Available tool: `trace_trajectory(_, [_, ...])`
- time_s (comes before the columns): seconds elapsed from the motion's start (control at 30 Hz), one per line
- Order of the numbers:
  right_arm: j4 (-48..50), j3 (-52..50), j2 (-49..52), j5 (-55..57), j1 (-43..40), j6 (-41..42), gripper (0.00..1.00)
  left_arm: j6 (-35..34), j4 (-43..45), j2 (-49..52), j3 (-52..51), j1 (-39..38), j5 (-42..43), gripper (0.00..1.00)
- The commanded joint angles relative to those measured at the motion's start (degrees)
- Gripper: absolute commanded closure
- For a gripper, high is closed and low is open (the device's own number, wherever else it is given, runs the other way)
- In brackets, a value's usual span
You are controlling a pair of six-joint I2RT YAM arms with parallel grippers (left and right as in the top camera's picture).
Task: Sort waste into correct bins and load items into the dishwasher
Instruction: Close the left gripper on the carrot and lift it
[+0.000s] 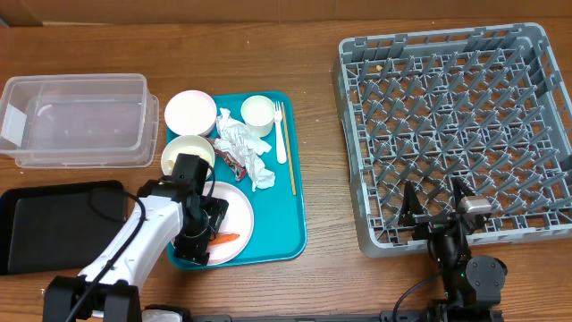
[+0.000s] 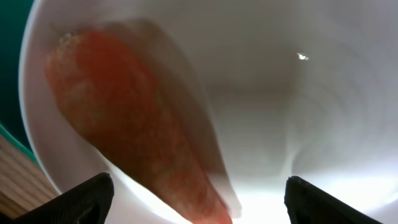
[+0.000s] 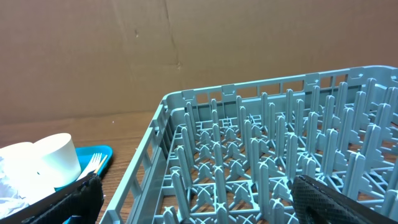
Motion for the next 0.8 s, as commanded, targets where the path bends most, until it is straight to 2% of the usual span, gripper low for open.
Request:
trace_trajectory(0.0, [0.28,-0.61,-0.42,0.57,-0.28,0.00,0.00,-2.43,0.17,0.76,-1.53,-0.24,-3.89,0.11])
trace_trajectory(0.13, [0.28,-0.61,-0.42,0.57,-0.28,0.00,0.00,-2.80,0.39,0.76,-1.53,0.48,-5.53,0.13])
trace_trajectory(0.27, [0.28,-0.61,-0.42,0.57,-0.28,0.00,0.00,-2.84,0.42,0.76,-1.53,0.48,-5.66,0.22])
trace_trajectory(0.4, [0.28,-0.61,-0.42,0.57,-0.28,0.00,0.00,-3.85,0.37,0.94,-1.66,0.44,-5.66,0.38])
trace_trajectory(0.5, [0.28,-0.61,-0.42,0.57,-0.28,0.00,0.00,-3.85,0.39,0.94,-1.68,0.44,-5.68,0.46])
trace_trajectory(0.6, [0.28,-0.61,-0.42,0.57,-0.28,0.00,0.00,-4.28,0.39,0.94,-1.68,0.44,-5.66,0.61])
trace_trajectory(0.67, [0.28,-0.61,-0.42,0.57,-0.28,0.00,0.00,-4.24,0.35,0.94,-1.68,0.39,-5.55,0.65])
trace_trajectory(0.77, [0.28,-0.61,-0.42,0.57,-0.28,0.00,0.00,-3.63,0.31,0.92,-1.66,0.39,-4.00,0.77])
